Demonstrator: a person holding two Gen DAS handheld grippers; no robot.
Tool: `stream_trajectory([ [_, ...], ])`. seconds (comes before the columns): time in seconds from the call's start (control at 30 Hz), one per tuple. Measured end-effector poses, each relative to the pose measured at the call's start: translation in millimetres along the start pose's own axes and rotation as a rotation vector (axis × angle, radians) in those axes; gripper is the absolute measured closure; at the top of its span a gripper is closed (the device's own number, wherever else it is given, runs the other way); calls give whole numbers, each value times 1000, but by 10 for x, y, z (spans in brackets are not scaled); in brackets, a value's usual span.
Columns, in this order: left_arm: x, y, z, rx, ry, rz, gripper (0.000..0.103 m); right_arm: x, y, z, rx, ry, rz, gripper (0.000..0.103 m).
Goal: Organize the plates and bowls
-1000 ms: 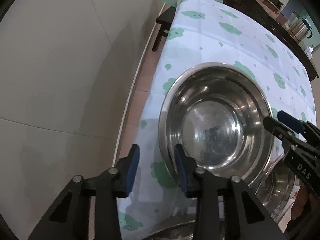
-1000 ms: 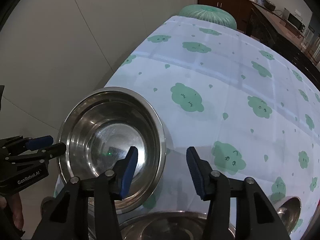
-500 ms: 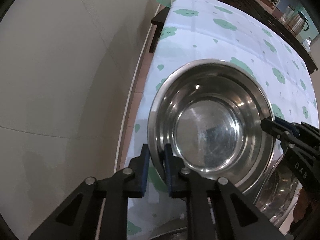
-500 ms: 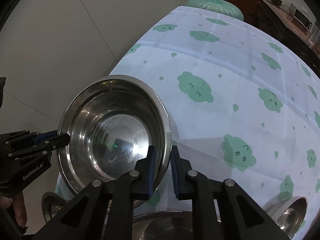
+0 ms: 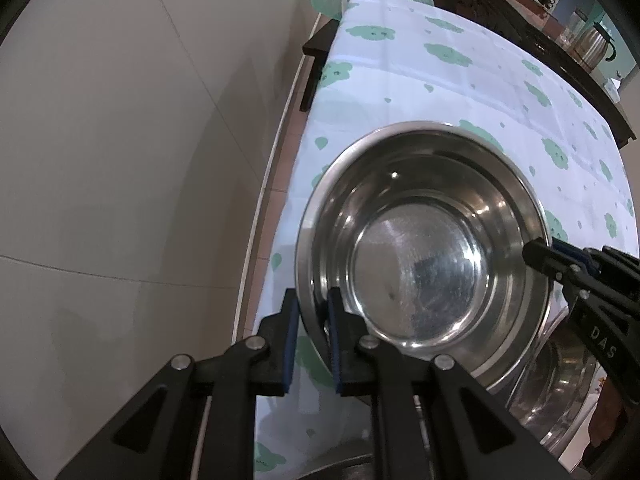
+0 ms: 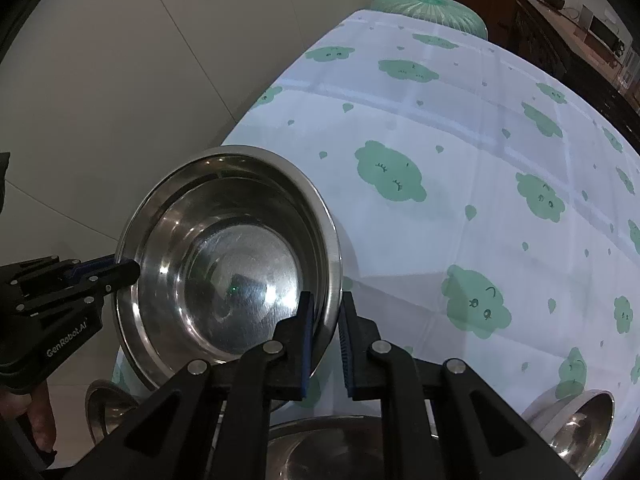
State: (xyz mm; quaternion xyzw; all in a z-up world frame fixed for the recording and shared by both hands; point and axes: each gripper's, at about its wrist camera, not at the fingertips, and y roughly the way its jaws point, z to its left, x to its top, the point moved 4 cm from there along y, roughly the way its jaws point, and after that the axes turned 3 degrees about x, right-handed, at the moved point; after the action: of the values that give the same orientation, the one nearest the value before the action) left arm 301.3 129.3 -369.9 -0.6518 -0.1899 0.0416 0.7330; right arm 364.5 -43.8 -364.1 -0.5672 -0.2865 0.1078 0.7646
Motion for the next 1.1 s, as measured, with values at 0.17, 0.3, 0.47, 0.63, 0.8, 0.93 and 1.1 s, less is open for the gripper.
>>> stream_trajectory([
  [0.17, 16, -66, 15, -1, -2, -10, 92, 15, -41, -2, 0, -3, -12, 90],
  [0.3, 4, -146, 40, -4, -6, -16, 92, 18, -83, 5, 2, -7, -18, 90],
  [0.47, -1, -247, 53, -2, -9, -28, 92, 30, -148, 19, 3, -13, -24, 90],
  [0.63, -18, -350, 86, 2, -11, -39, 92, 42, -226, 63, 4, -22, -33, 90],
  [0.8, -39, -435, 102, 4, -15, -51, 92, 48, -315, 131, 6, -30, -46, 90],
  [0.93, -60, -506, 118, 2, -14, -60, 92, 38, -382, 164, 3, -33, -54, 90],
  [1.1, -103, -576, 148, -1, -10, -67, 92, -8, -467, 215, 5, -37, -59, 90],
])
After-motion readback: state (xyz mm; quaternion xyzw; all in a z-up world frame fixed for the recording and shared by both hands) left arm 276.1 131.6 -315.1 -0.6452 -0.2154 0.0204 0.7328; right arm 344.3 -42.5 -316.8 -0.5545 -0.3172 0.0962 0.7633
